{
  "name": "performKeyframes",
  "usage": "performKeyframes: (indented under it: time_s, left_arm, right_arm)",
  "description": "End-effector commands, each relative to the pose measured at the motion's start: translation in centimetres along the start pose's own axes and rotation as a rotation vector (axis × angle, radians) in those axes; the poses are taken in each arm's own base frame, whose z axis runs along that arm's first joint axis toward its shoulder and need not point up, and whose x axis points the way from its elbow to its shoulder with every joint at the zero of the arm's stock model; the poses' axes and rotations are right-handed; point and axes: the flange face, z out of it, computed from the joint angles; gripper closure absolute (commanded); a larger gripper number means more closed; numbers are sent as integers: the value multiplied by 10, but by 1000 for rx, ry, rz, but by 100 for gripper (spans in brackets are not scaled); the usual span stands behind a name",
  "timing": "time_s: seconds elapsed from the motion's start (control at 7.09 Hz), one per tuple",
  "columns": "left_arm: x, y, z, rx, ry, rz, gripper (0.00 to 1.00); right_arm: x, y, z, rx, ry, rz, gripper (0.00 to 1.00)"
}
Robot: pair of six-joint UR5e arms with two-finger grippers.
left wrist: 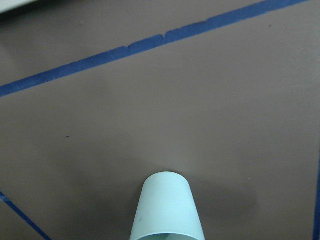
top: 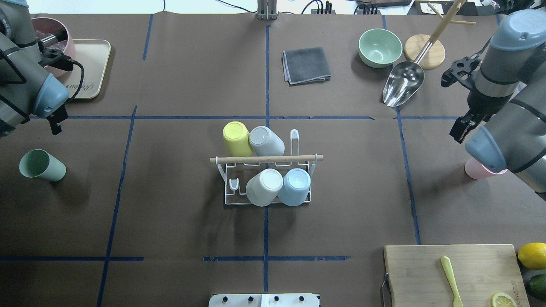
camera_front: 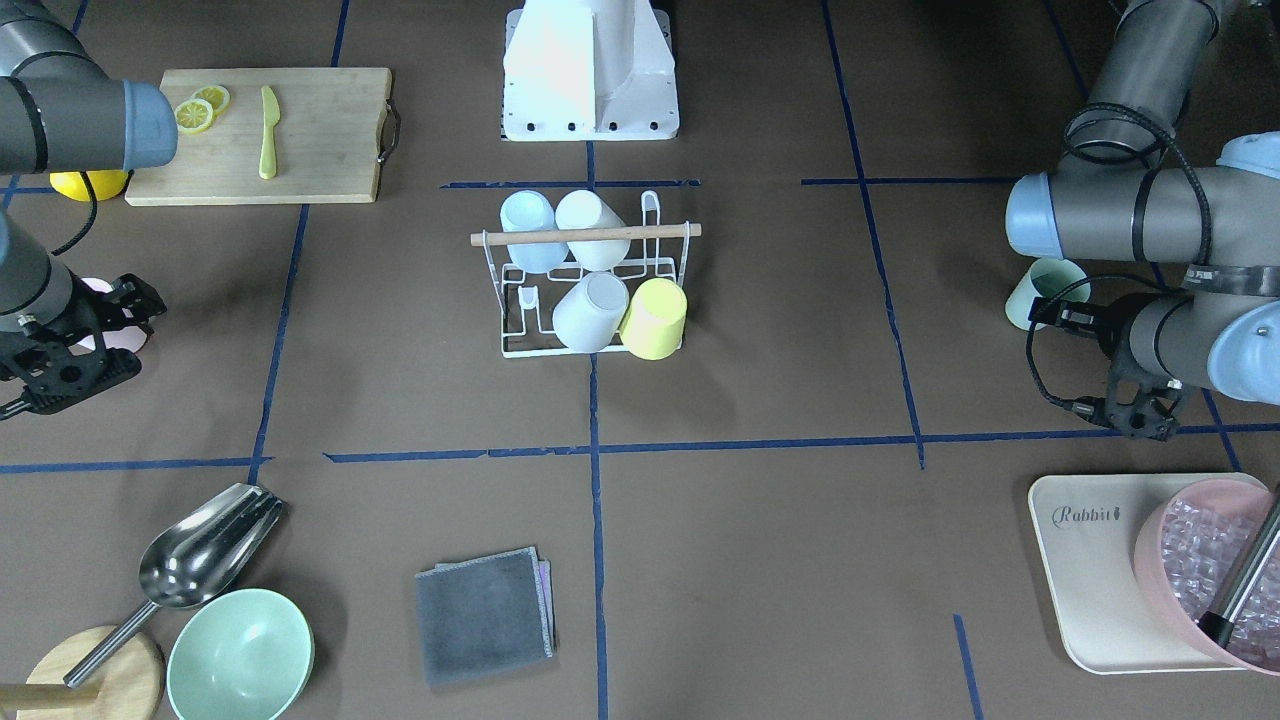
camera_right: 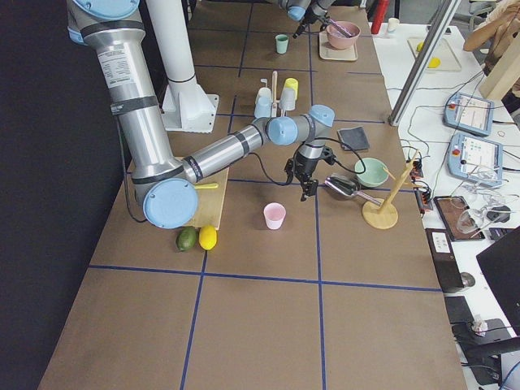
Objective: Place cup on cup holder
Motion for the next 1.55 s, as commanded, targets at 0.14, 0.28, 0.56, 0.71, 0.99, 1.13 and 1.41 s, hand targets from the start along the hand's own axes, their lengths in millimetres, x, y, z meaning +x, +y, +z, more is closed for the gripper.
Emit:
performKeyframes:
  time_s: [0.14, 0.28, 0.56, 0.71, 0.99, 1.13, 1.41]
  left_arm:
    - [7, -13, 39, -91, -53, 5, 0]
    - [10, -16, 51, -112, -48, 4, 0]
    - [3, -21, 65, -144, -37, -16, 0]
    - [3, -23, 72, -157, -33, -18, 0]
    - [-5, -27, 86, -183, 7, -48, 0]
    - [-3, -29, 95, -201, 8, -51, 0]
    - [-7, -30, 111, -241, 9, -70, 0]
  right_arm:
    - [-30, -17, 17, -208, 120, -149, 0]
    - [-21, -26, 26, -262, 111, -121, 0]
    - [-8, -51, 25, -336, 0, -10, 0]
    - [10, -50, 41, -353, -96, 58, 0]
    - [11, -67, 57, -400, -102, 97, 0]
    - [14, -68, 61, -409, -95, 87, 0]
    - [11, -68, 67, -435, -27, 17, 0]
